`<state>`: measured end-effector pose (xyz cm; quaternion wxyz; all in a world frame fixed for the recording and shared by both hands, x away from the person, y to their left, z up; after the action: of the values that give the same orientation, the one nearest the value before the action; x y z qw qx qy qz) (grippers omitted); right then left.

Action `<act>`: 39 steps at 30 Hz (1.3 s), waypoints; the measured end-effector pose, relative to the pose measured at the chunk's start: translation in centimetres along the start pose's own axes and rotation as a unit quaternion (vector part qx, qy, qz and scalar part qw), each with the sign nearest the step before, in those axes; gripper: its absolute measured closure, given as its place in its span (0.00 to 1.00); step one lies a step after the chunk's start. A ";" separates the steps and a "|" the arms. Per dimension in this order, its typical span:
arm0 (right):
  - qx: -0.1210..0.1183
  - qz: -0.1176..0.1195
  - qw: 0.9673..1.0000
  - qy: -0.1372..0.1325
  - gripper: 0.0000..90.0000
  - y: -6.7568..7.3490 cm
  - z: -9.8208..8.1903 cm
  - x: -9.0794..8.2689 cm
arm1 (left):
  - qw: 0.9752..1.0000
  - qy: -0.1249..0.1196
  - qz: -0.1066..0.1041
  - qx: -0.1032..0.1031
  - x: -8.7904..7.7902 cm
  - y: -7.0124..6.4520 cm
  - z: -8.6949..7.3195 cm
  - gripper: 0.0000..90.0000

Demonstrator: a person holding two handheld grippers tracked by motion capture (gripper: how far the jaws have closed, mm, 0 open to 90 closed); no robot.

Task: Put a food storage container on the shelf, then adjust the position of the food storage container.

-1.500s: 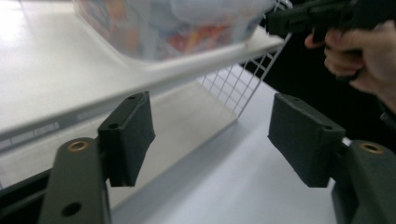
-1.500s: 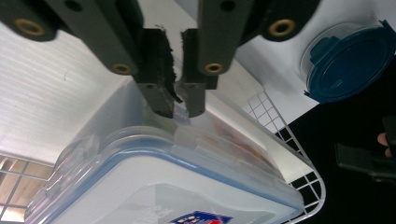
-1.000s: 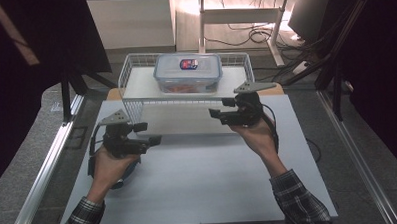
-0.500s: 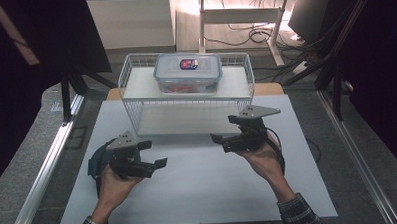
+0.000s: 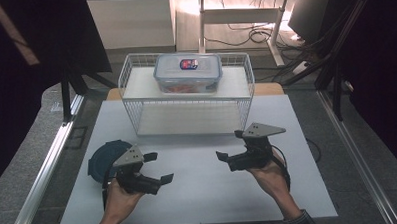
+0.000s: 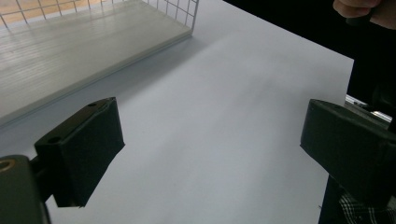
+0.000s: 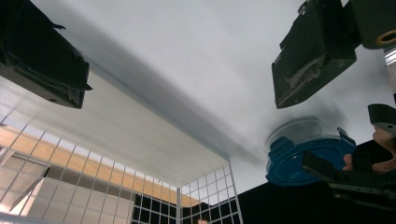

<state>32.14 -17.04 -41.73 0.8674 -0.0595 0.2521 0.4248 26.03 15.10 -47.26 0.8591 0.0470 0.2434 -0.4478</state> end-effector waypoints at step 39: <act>-0.006 -0.053 0.998 0.039 0.05 1.4 -9.4 -1.0 | 0.997 0.038 0.067 0.005 -1.1 0.7 -4.0 0.48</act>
<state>26.91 -19.84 -49.23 0.8781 -0.0946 0.2793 0.3769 24.62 17.52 -50.34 0.8771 0.0840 0.2697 -0.3885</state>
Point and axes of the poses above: each handheld gripper's, and its own axes: x roughly forward along the jaws, z roughly out of its top, y roughly to its left, the point moved 2 cm from there along x, roughly forward along the jaws, and after that the axes turned 4 degrees about x, right-handed, at the moved point
